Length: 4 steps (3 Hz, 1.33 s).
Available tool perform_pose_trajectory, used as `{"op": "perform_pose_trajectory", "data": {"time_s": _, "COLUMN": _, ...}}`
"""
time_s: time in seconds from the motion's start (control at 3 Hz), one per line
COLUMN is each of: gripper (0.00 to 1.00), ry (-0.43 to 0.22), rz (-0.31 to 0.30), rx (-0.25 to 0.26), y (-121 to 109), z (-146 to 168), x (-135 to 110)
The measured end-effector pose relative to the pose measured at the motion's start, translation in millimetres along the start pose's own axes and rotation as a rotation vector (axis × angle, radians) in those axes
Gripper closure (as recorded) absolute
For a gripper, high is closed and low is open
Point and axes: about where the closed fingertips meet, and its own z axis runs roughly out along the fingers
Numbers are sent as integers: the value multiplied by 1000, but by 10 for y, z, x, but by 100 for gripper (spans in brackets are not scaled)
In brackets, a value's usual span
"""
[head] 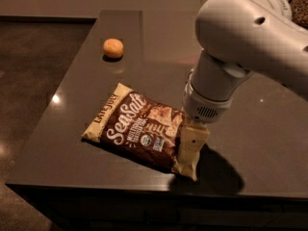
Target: Move brown chip bag near orange
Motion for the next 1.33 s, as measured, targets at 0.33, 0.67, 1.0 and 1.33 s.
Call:
{"op": "perform_pose_trajectory", "data": {"time_s": 0.33, "gripper": 58, "ry": 10, "rz": -24, "rx": -22, "y": 5, "z": -111, "x": -178}}
{"op": "perform_pose_trajectory", "data": {"time_s": 0.67, "gripper": 81, "ry": 9, "rz": -35, "rx": -29, "y": 9, "z": -205, "x": -296}}
{"op": "perform_pose_trajectory", "data": {"time_s": 1.0, "gripper": 100, "ry": 0, "rz": -24, "rx": -51, "y": -75, "z": -274, "x": -466}}
{"op": "perform_pose_trajectory", "data": {"time_s": 1.33, "gripper": 100, "ry": -43, "rz": 37, "rx": -97, "y": -262, "z": -299, "x": -660}}
